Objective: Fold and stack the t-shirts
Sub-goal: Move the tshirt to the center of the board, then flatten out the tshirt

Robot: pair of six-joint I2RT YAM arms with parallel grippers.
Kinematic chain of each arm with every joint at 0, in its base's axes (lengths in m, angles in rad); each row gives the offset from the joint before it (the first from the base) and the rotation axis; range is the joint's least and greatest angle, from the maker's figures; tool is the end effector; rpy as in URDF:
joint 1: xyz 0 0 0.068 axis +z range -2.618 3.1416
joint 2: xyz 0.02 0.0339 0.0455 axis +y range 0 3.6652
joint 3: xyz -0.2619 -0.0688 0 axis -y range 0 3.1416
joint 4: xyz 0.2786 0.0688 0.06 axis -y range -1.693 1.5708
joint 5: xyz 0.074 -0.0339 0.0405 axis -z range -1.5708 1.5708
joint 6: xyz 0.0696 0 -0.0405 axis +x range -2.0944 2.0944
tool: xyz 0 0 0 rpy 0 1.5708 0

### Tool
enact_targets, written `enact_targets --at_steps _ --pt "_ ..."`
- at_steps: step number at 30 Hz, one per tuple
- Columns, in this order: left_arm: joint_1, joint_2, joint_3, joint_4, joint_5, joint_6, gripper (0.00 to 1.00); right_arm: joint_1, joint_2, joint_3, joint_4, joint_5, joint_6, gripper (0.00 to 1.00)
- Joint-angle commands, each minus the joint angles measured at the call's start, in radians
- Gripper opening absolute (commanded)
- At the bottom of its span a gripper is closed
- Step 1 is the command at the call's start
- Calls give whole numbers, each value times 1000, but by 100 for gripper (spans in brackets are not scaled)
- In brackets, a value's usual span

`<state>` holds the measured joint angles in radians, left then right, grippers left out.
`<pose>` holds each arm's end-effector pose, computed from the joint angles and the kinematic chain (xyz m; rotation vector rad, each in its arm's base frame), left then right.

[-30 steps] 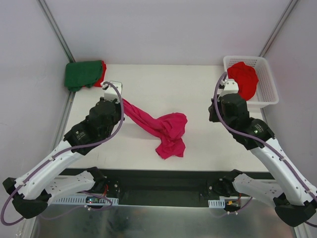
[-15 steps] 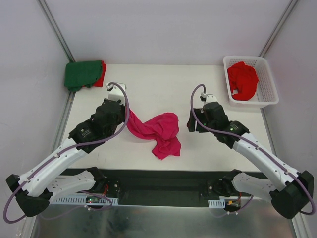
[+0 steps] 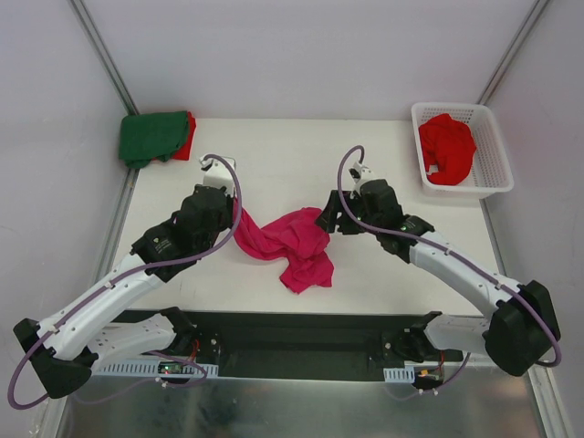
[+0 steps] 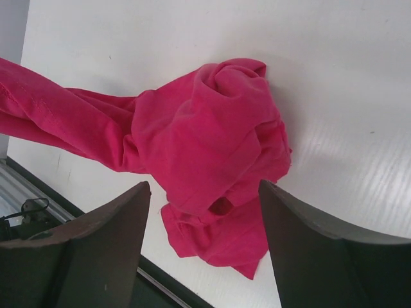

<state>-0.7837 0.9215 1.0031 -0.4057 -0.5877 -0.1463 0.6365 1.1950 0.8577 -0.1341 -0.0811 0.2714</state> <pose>0.2110 -0.1558 0.3626 0.1919 1.8300 -0.0934 0.2655 0.2033 0.2564 -0.4331 2.0584 0.6416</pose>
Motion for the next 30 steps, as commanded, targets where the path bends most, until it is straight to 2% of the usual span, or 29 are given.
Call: enact_targets --at_steps 1,12,30 --pt "8 -7 -1 18 -1 -15 0 -4 64 -22 155 -92 68 72" --pt "8 -27 -18 18 -15 -7 0 -6 135 -26 186 -95 75 72" --pt "12 -18 -12 18 -12 -1 0 -6 173 -31 140 -34 35 72"
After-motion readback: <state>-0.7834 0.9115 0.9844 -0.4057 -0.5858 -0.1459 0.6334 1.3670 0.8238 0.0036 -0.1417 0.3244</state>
